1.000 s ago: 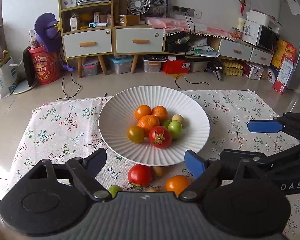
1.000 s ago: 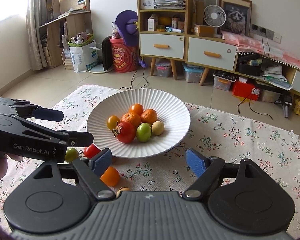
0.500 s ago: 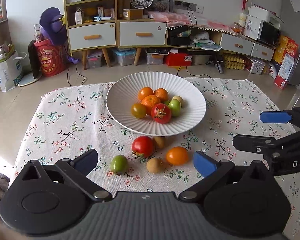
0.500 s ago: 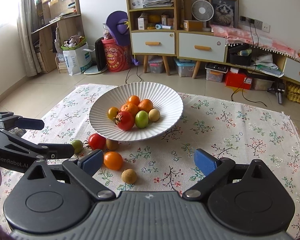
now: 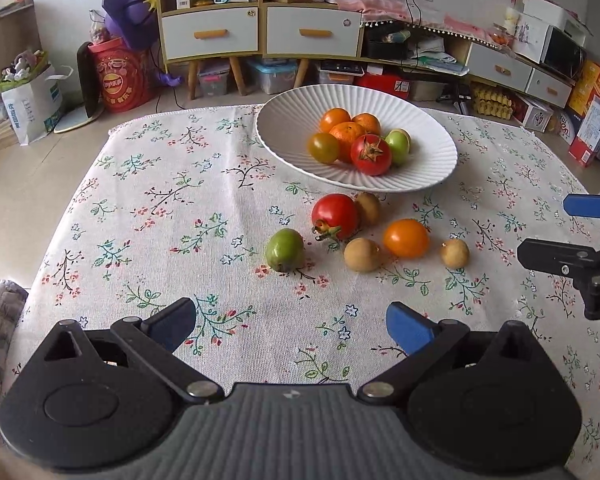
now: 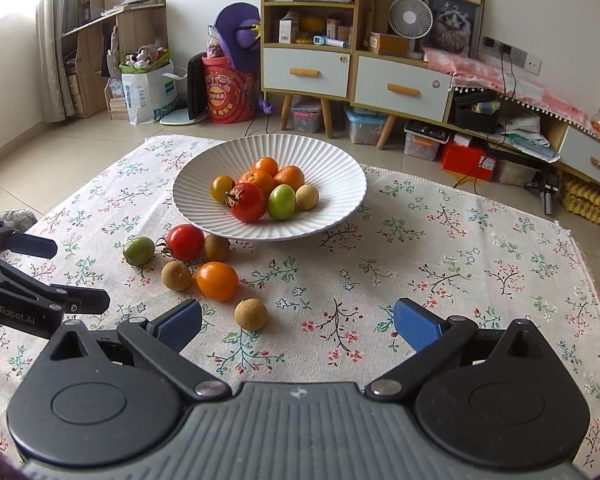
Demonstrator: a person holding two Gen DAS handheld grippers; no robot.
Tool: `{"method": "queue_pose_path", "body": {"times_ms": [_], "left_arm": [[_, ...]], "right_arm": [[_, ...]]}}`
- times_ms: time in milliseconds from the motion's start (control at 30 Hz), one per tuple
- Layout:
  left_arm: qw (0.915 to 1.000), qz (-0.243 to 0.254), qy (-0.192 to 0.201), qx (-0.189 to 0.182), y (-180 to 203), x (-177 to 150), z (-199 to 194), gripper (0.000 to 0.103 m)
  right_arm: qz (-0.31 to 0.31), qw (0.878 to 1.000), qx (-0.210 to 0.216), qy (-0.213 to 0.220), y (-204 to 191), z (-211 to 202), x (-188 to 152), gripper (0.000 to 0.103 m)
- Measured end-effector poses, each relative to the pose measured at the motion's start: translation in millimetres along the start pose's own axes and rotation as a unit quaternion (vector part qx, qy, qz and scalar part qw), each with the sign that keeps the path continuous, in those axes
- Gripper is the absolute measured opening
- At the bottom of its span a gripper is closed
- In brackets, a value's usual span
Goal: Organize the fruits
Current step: 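Move both tools back from the bowl over the remaining fruits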
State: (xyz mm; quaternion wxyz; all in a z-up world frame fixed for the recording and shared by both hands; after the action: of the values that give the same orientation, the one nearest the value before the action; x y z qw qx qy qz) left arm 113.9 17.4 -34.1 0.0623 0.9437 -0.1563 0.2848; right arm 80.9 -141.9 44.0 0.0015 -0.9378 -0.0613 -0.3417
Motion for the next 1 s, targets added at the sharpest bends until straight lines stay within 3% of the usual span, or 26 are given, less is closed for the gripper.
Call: {"method": "queue_pose_path", "body": {"times_ms": [400,633,767,1000], "left_arm": [[0.9988,0.028,0.02,0.035,-10,-23,26,0.099],[0.9973,0.029,0.057,0.037,-15,-24,27,0.099],[0.9962,0.029,0.076,0.033,-17,-24,28,0.099],[0.9964,0.003,0.081,0.022,-26,-22,32,0.099]], "right_arm": [[-0.026,1.0,-0.01,-0.002,-12,21,-30,0.102],[-0.051,0.999,0.007,-0.014,-26,32,-41,0.102],[-0.033,0.999,0.022,-0.009,-23,33,-43,0.102],[-0.021,0.999,0.028,0.003,-20,38,-39,0.102]]}}
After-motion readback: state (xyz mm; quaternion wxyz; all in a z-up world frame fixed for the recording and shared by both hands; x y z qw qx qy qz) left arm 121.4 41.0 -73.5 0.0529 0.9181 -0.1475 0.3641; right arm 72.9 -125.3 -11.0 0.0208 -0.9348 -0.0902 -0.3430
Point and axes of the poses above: each gripper's, at about its wrist camera, not at the fingertips, and z roughly the way its jaws point, y to its right, x to its top, the point moved 4 cm from there along z, roughly the way its jaws point, and after that the axes turned 7 degrees about -y, right-handed, at the moved point
